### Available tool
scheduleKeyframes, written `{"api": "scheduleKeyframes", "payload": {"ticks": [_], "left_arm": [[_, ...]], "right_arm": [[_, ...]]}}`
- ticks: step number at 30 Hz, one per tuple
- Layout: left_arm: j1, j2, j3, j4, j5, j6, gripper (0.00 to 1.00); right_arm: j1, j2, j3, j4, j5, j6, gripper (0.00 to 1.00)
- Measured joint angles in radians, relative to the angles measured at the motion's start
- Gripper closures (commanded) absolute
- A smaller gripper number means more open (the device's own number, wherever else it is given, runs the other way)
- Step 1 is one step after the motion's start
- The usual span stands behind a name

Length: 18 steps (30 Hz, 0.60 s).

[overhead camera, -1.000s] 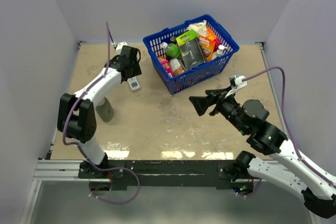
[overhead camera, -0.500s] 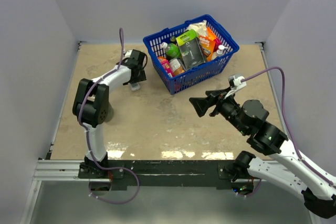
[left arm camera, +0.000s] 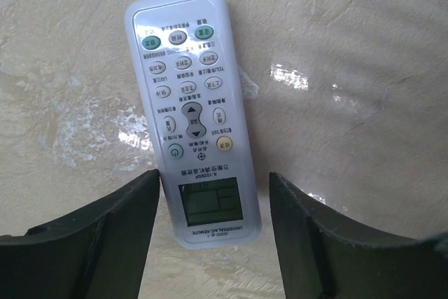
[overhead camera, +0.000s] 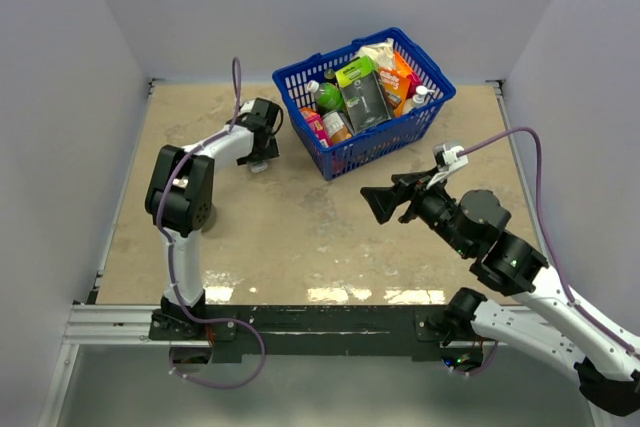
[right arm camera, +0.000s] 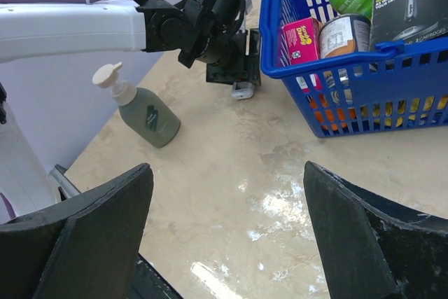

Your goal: Unload the batteries from the remote control

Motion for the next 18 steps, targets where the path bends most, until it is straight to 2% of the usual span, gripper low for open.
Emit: {"api": "scheduleKeyframes", "payload": {"ticks": [4,9,12,16,18], "left_arm": [[0.0,0.0,-0.018,0.019,0.015,0.001,0.4],[0.001,-0.02,-0.062,0.049,0.037,0.004,0.39],[0.002,-0.055,-0.108,0.047,0.042,0.004,0.47],[0.002,-0.079,-0.137,0.041,0.059,0.024,0.68],[0.002,-0.086,-0.143,0.037,0.072,0.027,0.74]], "right_arm": [[0.0,0.005,0.0,-0.004,0.011,0.0,0.09],[0.0,0.011,0.002,-0.024,0.046,0.006,0.1],[0.0,0.011,0.002,-0.032,0.055,0.019,0.1],[0.0,0.015,0.002,-0.043,0.063,0.04,0.11],[0.0,0.024,0.004,-0.059,0.083,0.058,0.1]]}}
